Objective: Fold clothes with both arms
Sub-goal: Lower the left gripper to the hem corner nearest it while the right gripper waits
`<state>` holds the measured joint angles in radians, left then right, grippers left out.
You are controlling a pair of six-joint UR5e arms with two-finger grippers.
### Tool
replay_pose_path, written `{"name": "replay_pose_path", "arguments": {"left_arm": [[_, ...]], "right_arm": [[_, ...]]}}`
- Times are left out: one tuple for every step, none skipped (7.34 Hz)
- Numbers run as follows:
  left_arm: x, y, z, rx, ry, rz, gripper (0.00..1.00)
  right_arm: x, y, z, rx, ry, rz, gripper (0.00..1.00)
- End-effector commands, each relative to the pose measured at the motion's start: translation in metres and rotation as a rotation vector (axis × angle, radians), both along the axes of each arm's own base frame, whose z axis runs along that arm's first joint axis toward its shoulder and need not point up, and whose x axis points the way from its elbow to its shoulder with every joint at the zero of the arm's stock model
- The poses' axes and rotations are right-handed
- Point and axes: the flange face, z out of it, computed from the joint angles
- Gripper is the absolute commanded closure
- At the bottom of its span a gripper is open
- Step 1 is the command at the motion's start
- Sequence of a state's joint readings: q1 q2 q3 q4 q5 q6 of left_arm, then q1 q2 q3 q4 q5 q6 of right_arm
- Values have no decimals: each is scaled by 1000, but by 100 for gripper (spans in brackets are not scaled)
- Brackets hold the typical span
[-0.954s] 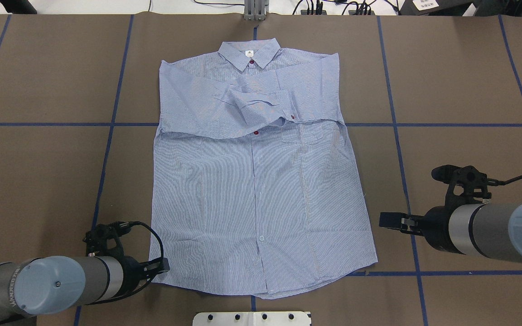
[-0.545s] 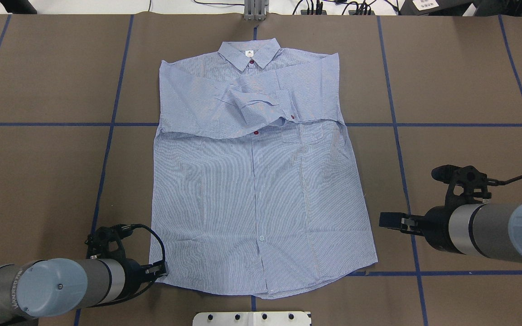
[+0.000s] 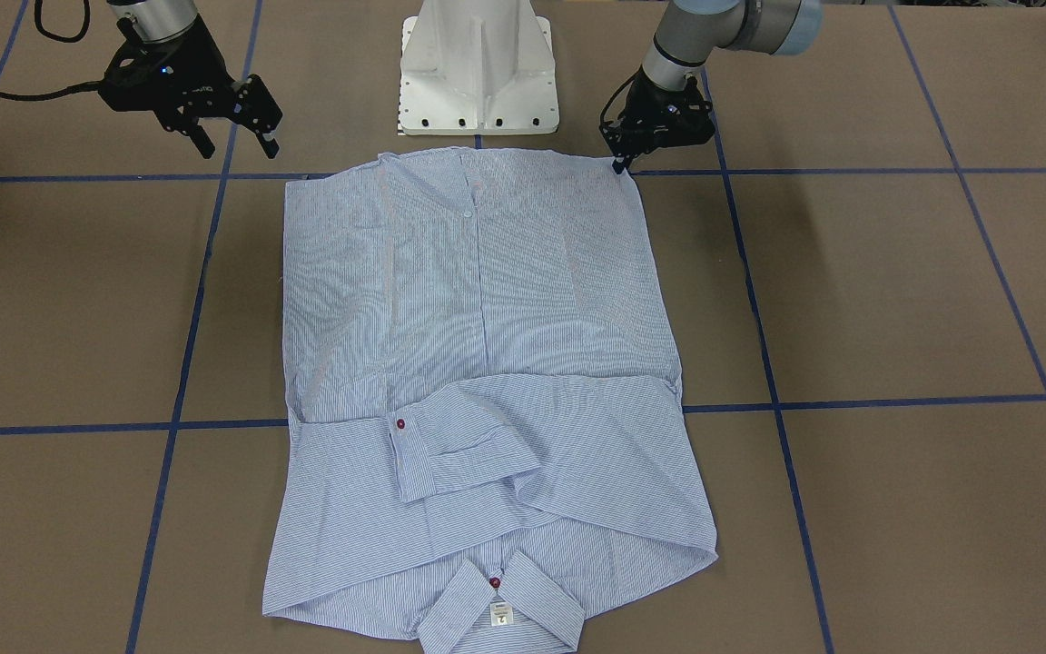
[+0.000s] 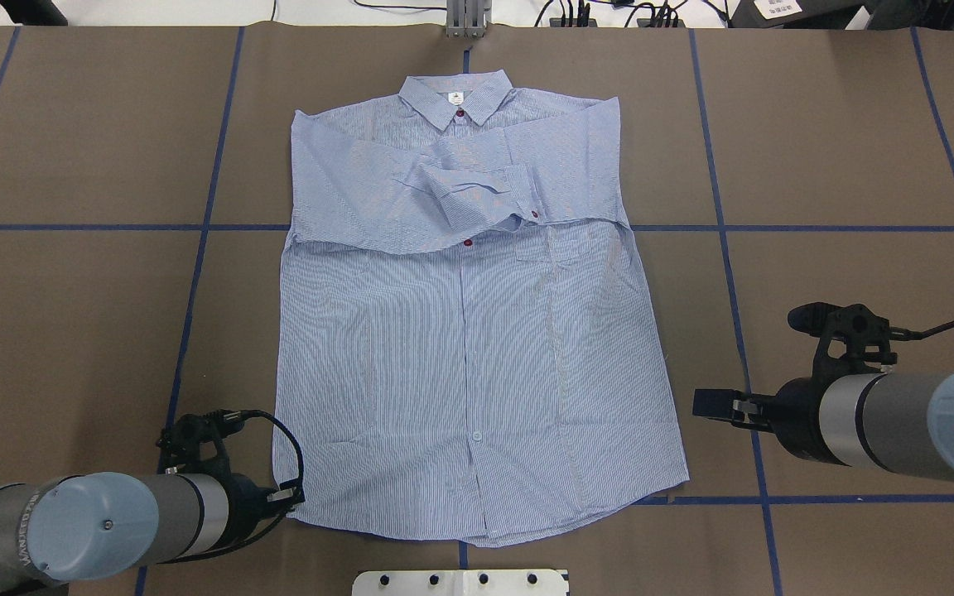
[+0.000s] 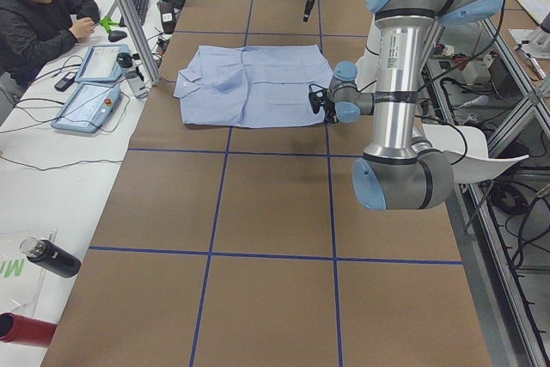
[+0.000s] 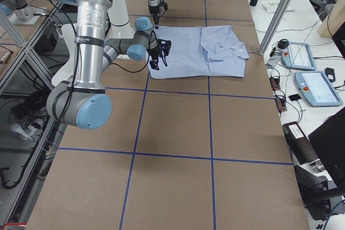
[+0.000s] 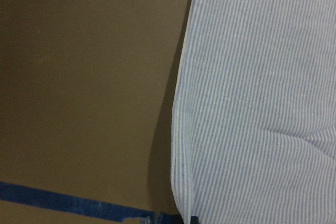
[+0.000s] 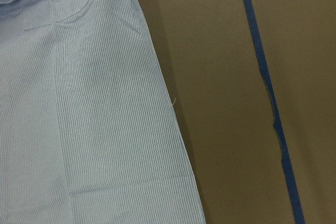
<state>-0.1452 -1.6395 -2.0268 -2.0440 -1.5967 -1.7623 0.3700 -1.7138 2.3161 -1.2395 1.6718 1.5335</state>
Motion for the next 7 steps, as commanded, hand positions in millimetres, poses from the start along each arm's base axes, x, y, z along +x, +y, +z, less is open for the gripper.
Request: {"name": "replay_pose_path", "arguments": {"left_arm": [[-11,4,-20,-12,-13,22,100],[-11,5,-20,-14,-13,25,100],[-11,5,-20,-15,-11,26,100],[-10,5,-19,-14,-11,26,100],[-9,5,-19,-13,-8,26,100],[-10,5,-19,-12,-8,25,100],[-10,6,-20,-11,-7,24,100]], "right_arm": [[-11,10,5,-27,4,15,0],[-19,18,8,-5,15,36,0],[-20,22,10,-12,14,37,0],[-23,25,10,-3,17,41,0],[-24,29,10,12,8,43,0],[-26,34,17,7,1,38,0],[-31,40,29,23,-10,54,2]]}}
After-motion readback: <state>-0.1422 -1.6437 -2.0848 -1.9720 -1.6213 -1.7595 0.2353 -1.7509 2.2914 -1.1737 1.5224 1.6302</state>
